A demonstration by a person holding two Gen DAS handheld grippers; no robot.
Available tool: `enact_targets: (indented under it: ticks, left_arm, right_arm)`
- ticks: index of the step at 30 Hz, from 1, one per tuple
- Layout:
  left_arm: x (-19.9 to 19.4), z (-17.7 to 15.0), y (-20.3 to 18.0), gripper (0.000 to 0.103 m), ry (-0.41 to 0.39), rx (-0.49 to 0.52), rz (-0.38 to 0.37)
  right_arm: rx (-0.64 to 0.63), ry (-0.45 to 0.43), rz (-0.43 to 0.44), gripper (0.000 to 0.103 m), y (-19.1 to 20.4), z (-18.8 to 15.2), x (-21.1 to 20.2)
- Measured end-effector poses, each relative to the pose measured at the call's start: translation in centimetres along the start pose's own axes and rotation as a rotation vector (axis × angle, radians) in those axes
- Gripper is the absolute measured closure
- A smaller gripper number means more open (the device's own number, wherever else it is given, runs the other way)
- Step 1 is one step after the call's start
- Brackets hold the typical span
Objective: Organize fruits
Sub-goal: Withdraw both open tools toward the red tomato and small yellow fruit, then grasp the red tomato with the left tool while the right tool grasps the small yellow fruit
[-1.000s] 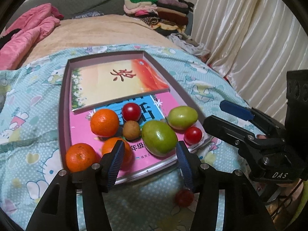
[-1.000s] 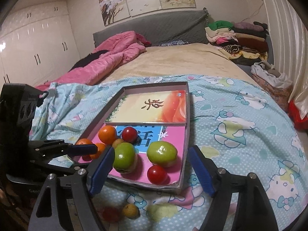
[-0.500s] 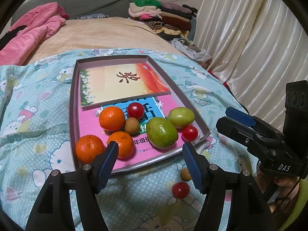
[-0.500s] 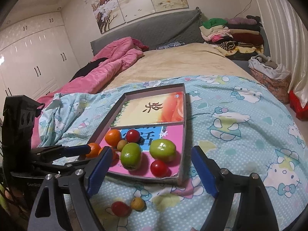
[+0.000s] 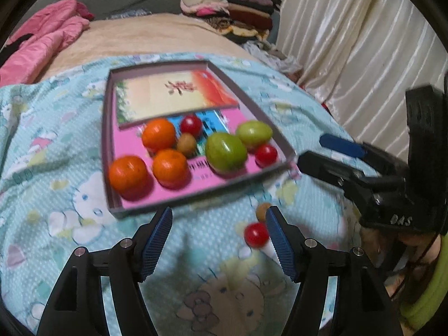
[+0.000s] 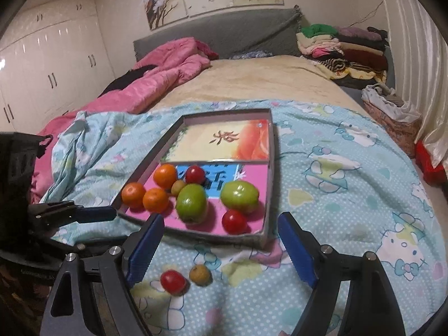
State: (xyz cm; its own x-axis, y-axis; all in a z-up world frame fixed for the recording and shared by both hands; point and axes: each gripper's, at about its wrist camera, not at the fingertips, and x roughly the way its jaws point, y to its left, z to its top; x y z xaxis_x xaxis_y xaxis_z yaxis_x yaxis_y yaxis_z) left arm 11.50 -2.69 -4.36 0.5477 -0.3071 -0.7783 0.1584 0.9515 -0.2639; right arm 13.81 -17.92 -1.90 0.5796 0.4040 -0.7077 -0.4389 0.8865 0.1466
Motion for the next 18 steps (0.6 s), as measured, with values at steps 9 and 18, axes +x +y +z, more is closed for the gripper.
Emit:
enact_targets:
  ticks: [9, 18]
  left_arm:
    - [2.6, -2.0, -2.9, 0.035, 0.101, 0.11, -0.016]
    - [5.0, -2.2, -3.0, 0.058, 0.141, 0.101, -0.036]
  right_arm:
    - [-0.006, 0.131, -0.003, 0.022, 0.2, -1.4, 0.9]
    - [-0.014, 0.213, 0.056, 0.046, 0.5, -2.2, 2.1]
